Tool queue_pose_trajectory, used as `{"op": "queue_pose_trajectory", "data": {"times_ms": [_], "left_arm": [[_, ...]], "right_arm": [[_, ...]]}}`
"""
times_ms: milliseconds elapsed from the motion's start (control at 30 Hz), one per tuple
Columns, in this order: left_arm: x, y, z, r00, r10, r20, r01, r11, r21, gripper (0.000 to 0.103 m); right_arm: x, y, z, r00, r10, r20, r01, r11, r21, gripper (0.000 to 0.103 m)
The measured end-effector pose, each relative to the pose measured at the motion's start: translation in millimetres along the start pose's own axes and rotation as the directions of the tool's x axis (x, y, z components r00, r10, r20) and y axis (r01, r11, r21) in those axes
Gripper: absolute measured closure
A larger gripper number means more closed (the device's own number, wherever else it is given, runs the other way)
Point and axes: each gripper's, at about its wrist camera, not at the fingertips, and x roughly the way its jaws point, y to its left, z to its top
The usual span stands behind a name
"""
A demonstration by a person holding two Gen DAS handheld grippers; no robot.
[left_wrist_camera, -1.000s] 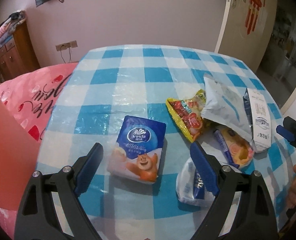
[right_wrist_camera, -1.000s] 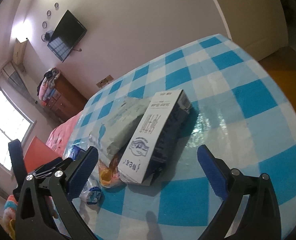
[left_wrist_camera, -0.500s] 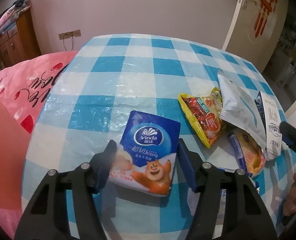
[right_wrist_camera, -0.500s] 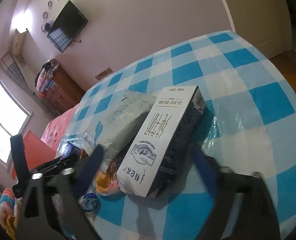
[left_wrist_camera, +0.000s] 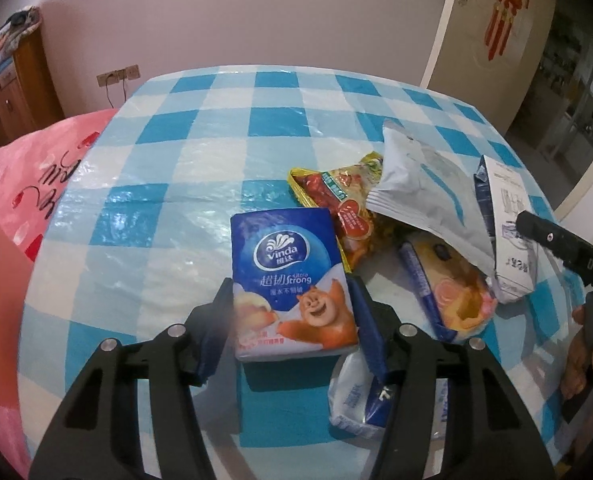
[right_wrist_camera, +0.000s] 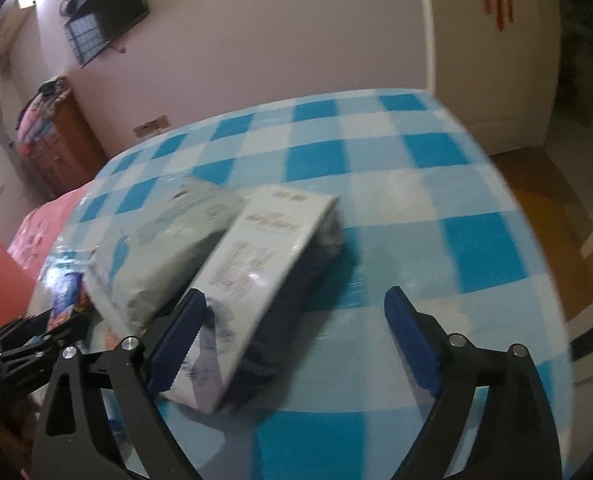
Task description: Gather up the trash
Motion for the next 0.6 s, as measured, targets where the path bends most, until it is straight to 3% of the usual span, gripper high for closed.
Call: {"op": "queue_pose_trajectory", "data": {"times_ms": [100,200,267,500,600], "left_arm": [[1,2,0,1.000,0.009,0.001,-0.009,1.000,0.010,0.045],[1,1,0,1.000,0.022,0.005,-0.022,1.000,0.010,0.045],[2,0,-1,0.999,0.032,0.011,-0.032,0.999,0.002,0.045],[0,-1,-4,0.998,0.054,0.030,-0.053,0.998,-0.022,0.046],[0,-1,-4,0.998,0.054,0.031,-0.053,0.998,-0.022,0.046]], "right_arm": [[-3,-14,4,1.000,-0.021,0.015,0.020,0.999,0.040,0.013],[2,-19,3,0.995,0.100,-0.008,-0.099,0.990,0.101,0.013],[5,-15,1,0.991,0.132,-0.023,-0.129,0.985,0.111,0.013],[14,24,-2,0.994,0.105,-0.037,-0.104,0.994,0.034,0.012],[21,46,-4,0.999,0.010,-0.043,-0.012,0.998,-0.056,0.012]]}}
